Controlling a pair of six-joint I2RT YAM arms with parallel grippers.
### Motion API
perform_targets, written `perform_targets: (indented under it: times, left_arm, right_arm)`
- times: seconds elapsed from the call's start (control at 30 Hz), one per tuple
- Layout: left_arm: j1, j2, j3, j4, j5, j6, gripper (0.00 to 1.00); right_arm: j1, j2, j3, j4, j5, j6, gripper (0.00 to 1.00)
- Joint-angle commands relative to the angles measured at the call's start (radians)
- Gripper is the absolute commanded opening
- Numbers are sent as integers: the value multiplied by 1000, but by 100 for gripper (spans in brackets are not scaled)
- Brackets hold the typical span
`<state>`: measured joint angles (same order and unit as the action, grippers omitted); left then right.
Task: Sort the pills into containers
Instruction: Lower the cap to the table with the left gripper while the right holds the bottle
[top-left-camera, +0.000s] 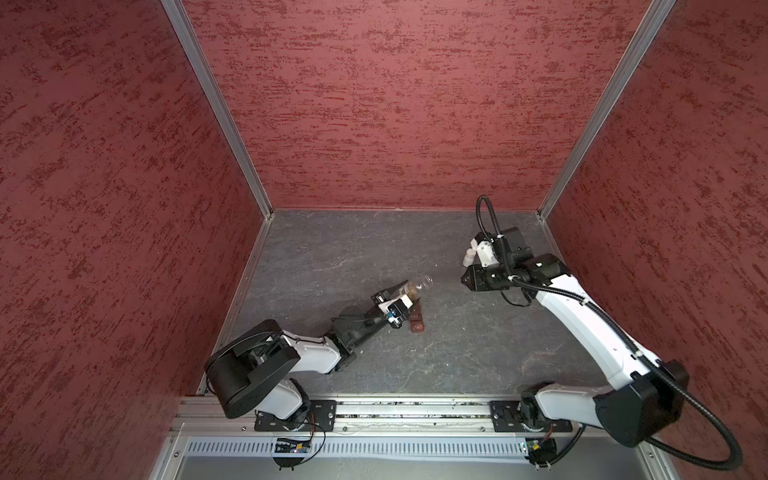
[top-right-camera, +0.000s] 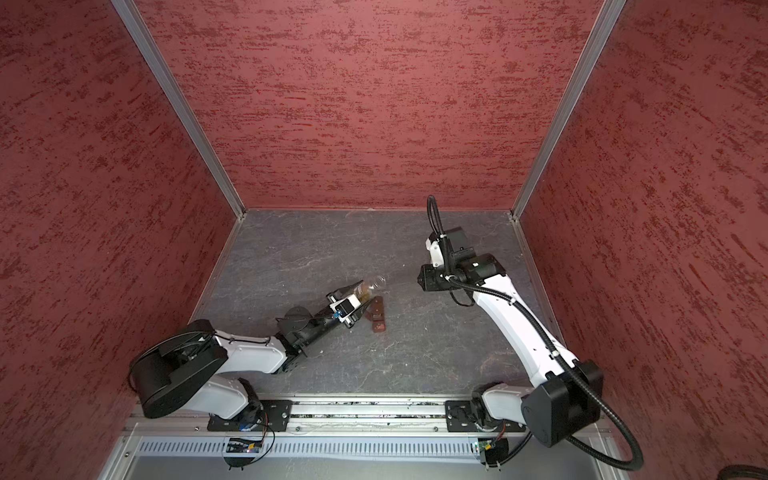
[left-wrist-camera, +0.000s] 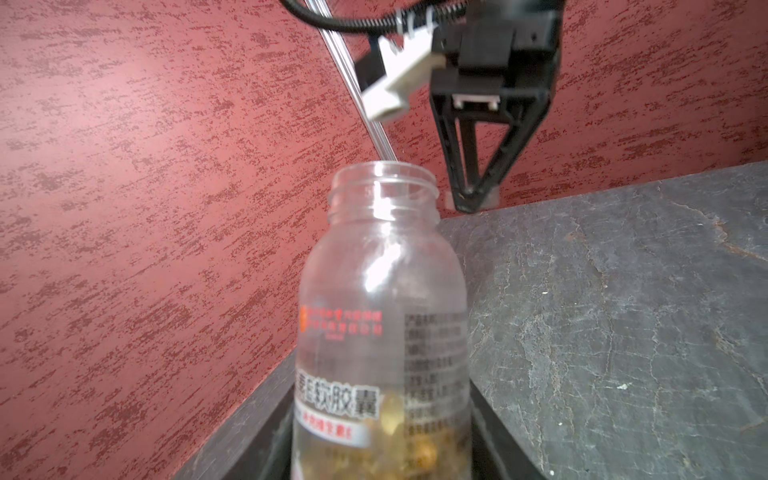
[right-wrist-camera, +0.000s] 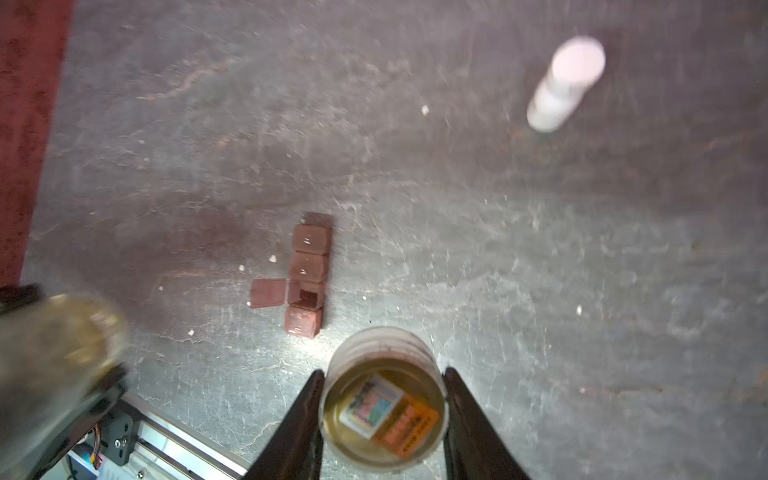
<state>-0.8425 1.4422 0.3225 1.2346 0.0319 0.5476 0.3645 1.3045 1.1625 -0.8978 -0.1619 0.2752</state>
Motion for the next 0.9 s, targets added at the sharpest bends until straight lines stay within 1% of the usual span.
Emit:
perform_targets:
  times: [0.0,0.17,0.27,0.37,0.47,0.67,0.87]
  left_arm:
    - [-19,-42,-19,-58,-52,-29,0]
    - [-61,-99,-63,-72,-107,-55,0]
    - [-99,-133,-97,-64,-152,-57,0]
    - [-134,-178,-124,-76,-193,-46,0]
    - [-158,-232,-145,-105,-224,-45,0]
    - [-195,-333,-163,-178,-262,-38,0]
    - [-219,-428,-160,-304,-268,-48,0]
  right_arm:
    - [0,-4,-81,79,99,144,24]
    - [22,48,-175,176,161,184,25]
    - [30,98,-208,244,165,194,26]
    - [30,144,-206,282,204,179,26]
    - [32,226,-198,312,251,162,28]
    - [31,331,-179,347,280,150,31]
    - [31,367,-185,363,289,150,36]
